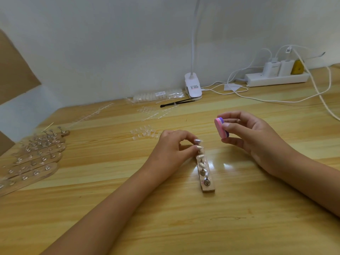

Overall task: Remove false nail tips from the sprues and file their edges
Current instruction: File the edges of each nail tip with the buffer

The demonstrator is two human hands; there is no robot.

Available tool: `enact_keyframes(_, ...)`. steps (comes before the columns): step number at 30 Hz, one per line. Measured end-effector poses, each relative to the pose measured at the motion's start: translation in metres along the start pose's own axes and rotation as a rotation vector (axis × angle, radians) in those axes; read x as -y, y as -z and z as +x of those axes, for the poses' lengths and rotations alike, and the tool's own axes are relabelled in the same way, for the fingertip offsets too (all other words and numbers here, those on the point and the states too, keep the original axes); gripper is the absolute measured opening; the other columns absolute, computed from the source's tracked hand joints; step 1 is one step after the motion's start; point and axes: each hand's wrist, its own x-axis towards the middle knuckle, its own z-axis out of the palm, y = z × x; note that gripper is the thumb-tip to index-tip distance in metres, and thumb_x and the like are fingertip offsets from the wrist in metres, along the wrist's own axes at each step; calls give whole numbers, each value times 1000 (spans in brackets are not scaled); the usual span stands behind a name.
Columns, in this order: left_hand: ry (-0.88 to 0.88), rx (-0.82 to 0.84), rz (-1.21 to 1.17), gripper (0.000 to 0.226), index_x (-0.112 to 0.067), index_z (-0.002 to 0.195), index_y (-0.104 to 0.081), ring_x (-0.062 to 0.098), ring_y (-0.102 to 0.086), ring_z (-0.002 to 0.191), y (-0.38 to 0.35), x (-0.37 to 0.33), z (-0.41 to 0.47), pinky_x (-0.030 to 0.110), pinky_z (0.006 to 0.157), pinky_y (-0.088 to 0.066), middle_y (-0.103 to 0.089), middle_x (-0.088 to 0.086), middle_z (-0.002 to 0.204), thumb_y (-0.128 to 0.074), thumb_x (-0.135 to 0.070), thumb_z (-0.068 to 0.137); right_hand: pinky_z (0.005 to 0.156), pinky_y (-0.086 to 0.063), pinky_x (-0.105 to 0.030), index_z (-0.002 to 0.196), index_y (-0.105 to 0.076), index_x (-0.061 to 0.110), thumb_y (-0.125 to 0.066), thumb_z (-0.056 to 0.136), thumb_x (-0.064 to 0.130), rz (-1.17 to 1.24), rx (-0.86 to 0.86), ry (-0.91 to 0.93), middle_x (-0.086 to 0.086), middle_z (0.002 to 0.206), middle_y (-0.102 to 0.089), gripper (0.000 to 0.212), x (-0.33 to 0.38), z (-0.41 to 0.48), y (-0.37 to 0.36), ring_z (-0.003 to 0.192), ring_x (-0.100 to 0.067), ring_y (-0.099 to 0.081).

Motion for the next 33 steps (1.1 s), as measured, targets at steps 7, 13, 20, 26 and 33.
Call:
enact_keyframes(7,228,-91,-297,5,-26,86,-73,14,-57,117,4,-5,5,39,102,-48,-66,-10,115,-74,-30,86,72,-55,-20,99,-75,29,-69,80,24,-21,26,21,7,98,-71,20,-2,0,-2,87,-7,-67)
enact_keyframes(13,190,-190,-738,12,-15,104,-69,7,-70,81,14,-9,-2,17,75,-54,-76,-1,86,-68,-19,93,74,-57,-23,112,-68,27,-69,74,28,-49,25,108,1,100,-69,37,3,-6,-7,89,-11,-68)
enact_keyframes(20,115,-74,-707,18,-12,99,-75,10,-72,89,9,-16,-7,17,78,-54,-76,-1,91,-71,-25,88,81,-57,-28,105,-70,32,-75,80,29,-106,52,249,4,96,-70,26,7,-13,-14,90,-15,-67)
enact_keyframes(26,118,-74,-732,32,-12,96,-72,10,-72,86,10,-19,-9,19,78,-55,-75,0,87,-72,-37,77,87,-57,-33,103,-69,36,-79,79,36,-148,61,319,5,103,-68,26,10,-16,-16,103,-16,-64)
enact_keyframes(33,128,5,-809,39,-12,114,-72,16,-71,104,9,-23,-11,20,88,-54,-75,7,109,-73,-29,79,82,-57,-26,107,-64,26,-72,85,18,-171,95,366,2,106,-67,25,11,-22,-20,103,-18,-66)
